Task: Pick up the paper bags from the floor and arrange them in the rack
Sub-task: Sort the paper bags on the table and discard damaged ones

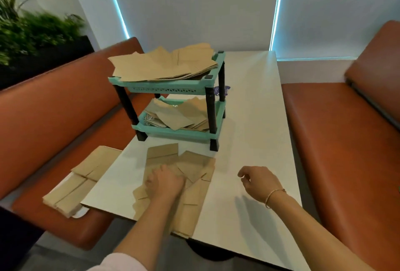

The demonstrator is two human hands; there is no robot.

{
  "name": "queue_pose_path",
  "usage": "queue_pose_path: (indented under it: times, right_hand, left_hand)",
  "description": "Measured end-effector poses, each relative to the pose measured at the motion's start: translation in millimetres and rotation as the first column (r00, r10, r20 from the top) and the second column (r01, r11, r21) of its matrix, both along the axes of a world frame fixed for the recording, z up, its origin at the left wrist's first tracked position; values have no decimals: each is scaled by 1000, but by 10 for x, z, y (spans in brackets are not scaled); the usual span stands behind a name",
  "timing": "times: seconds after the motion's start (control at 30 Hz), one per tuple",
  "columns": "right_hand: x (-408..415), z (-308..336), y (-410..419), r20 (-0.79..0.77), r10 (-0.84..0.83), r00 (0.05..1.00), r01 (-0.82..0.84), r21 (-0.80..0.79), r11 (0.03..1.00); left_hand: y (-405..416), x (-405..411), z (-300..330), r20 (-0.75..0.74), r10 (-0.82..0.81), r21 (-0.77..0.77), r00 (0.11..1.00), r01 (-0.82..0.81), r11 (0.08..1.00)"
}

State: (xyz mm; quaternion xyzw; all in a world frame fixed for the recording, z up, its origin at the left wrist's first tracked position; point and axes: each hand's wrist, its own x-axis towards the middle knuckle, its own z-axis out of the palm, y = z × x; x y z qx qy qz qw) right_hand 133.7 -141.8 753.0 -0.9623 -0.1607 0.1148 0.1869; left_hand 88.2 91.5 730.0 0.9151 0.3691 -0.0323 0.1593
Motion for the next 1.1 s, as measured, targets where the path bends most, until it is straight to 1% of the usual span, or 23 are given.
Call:
queue_pose_path:
  times: [0.07, 0.1, 0.23, 0.4, 0.47, 0.57, 0.63, 0.7, 0.77, 0.87, 0.9, 0.97, 1.03, 1.1]
  right_hand:
    - [-6, -13, 97, -9, 5, 1000, -6, -12, 1000]
    - [-6, -19, 138, -13, 4, 1000, -4, -16, 1000]
    - [-11, -30, 300, -13, 3, 1000, -4, -32, 999]
    - [-3, 28, 512, 10, 34, 999, -33, -31, 999]
    - [7, 72, 595, 31, 50, 998, -49, -18, 999]
    - [11, 110, 741, 41, 71, 997, -72, 10, 997]
    - [6, 118, 836, 39, 92, 995, -93, 14, 996]
    - [-3, 133, 904, 49, 107, 993, -108, 28, 994]
    - [-10, 159, 950, 73, 97, 993, -102, 65, 993]
    - [7, 173, 978, 78, 31, 997, -46, 198, 979]
    - [19, 184, 980, 77, 6, 997, -25, 251, 968]
    - [32, 239, 975, 51, -42, 998, 19, 384, 923]
    - [24, 320, 944, -31, -63, 998, 70, 532, 844]
    - [21, 380, 902, -117, -22, 993, 90, 616, 783]
  left_hand:
    - [201, -45, -53, -93, -28, -26, 995, 25, 999]
    - [262, -46, -59, -102, -61, -35, 993, 58, 998]
    - [389, 23, 21, -131, -179, 14, 975, 183, 983]
    - [547, 129, 103, -151, -176, 20, 973, 181, 983]
    - [603, 139, 189, -100, -132, 50, 986, 137, 989]
    - [658, 123, 407, 44, -55, 161, 998, 47, 986]
    - [688, 99, 567, 124, -28, 216, 992, 1, 976]
    - [725, 64, 710, 220, -14, 234, 975, -39, 971]
    - [768, 14, 815, 361, 6, 186, 933, -78, 979]
    - [783, -44, 960, 535, 58, -19, 843, -56, 998]
    - [765, -46, 1001, 565, 68, -97, 822, -15, 995]
    - [727, -45, 1056, 582, 34, -195, 813, 99, 976]
    - [689, -19, 1035, 582, 10, -280, 813, 189, 941]
    - [658, 16, 939, 592, 42, -368, 805, 223, 903]
